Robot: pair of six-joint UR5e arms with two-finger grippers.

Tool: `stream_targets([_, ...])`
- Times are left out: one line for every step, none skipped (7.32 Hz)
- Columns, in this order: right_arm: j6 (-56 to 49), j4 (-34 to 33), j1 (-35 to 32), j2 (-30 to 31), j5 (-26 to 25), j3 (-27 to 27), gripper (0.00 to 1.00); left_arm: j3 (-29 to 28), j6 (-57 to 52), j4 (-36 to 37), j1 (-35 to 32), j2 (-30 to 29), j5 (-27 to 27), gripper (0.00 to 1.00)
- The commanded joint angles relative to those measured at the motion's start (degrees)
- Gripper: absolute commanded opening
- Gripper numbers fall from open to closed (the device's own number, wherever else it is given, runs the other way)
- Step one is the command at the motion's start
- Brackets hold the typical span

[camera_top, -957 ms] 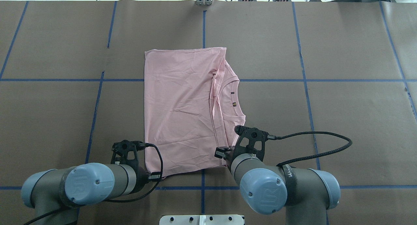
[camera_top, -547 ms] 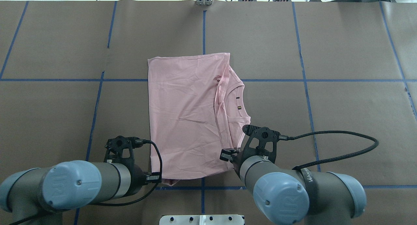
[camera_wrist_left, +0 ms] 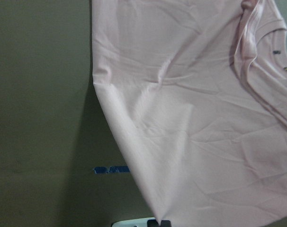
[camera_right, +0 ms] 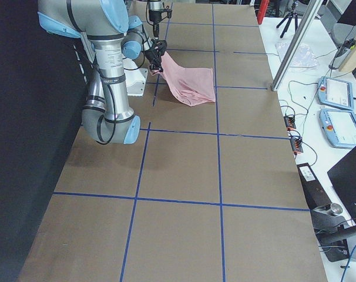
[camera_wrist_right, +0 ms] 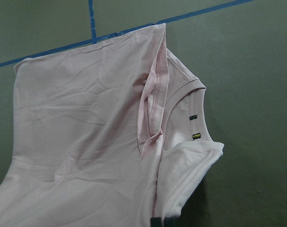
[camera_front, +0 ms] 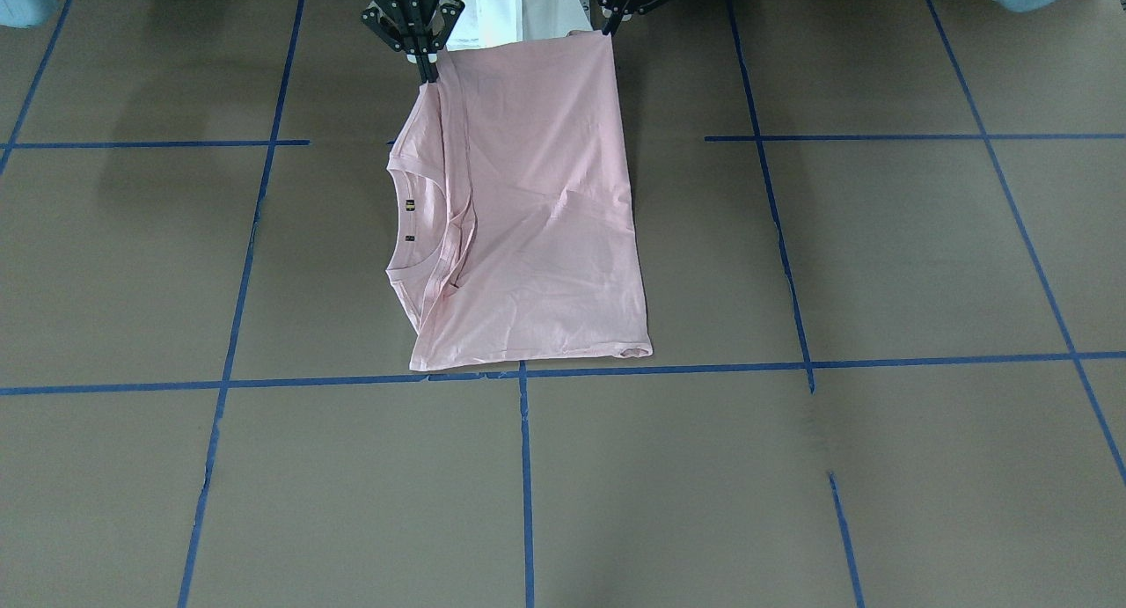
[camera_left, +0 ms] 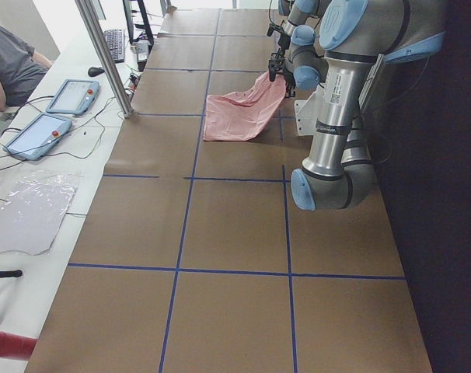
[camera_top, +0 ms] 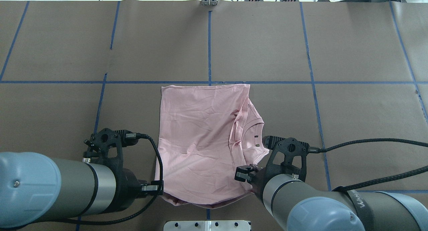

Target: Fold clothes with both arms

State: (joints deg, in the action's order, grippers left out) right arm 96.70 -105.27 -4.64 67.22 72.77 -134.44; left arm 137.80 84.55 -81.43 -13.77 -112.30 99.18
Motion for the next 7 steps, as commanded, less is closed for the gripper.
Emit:
stream_targets([-0.11, 0.06, -0.97, -1.90, -0.08, 4.33, 0.00, -4.96, -6.12, 0.92, -5.00, -2.13, 0.31, 0.00])
stream_targets([-0.37, 0.32, -3.94, -4.71, 0.18, 8.19, 0.00, -10.22, -9.20, 0.92, -8.61, -5.44, 0.57, 0.00])
stream_targets([-0.90, 0.41, -6.75, -6.74, 0.35, 11.36, 0.00, -14.36, -10.53, -0.47, -11.25, -6.78, 0.57, 0.00])
stream_targets([-2.21, 1.63, -9.83, -7.19, 2.44, 13.57, 0.00, -17.27, -12.20, -3.18, -13.11, -6.80, 0.66, 0.00])
stream_targets([-3.70, 5.30, -12.90, -7.28, 4.99, 16.55, 0.00, -19.82, -13.17, -4.60, -15.04, -7.40, 0.66, 0.00])
stream_targets([-4.58, 8.20, -15.28, -7.37, 5.71, 19.98, 0.00, -23.24, -14.58, -4.62, -16.54, -9.41, 0.66, 0.00])
stream_targets([-6.85, 9.63, -18.27, -9.20, 6.76, 24.01, 0.00, -27.89, -16.50, -5.66, -19.16, -11.69, 0.66, 0.00])
